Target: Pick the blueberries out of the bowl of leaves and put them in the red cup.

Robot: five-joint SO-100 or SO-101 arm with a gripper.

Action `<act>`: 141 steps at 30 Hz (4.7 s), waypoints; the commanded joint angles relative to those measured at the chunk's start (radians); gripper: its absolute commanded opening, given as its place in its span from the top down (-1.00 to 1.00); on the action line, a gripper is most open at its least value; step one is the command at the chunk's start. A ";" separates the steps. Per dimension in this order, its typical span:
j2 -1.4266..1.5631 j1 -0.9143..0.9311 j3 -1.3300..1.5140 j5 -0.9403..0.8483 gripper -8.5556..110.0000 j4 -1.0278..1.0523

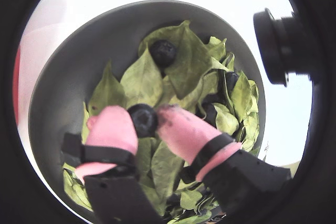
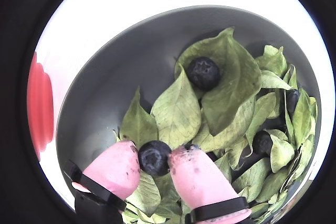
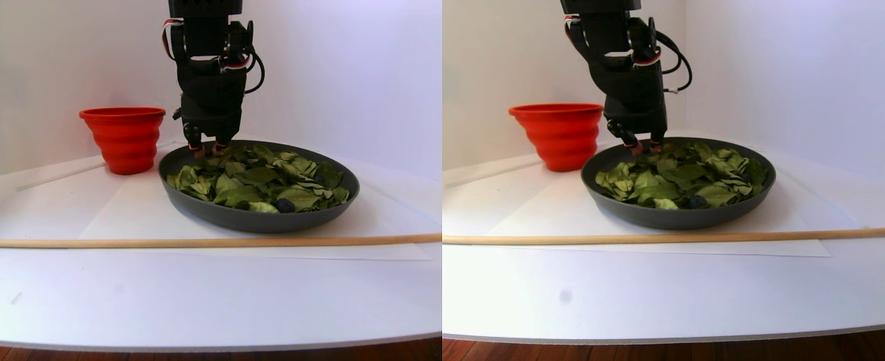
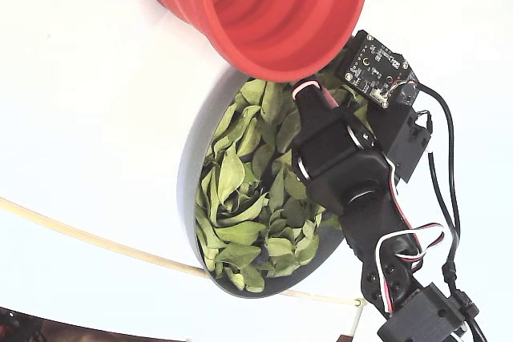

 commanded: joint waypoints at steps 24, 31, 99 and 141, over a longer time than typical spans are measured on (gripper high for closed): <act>0.265 -0.006 0.069 -0.035 0.69 0.074; 0.308 -0.009 0.092 -0.037 0.69 0.100; 0.687 -0.123 0.222 -0.011 0.69 0.239; 0.676 -0.302 0.258 0.031 0.69 0.199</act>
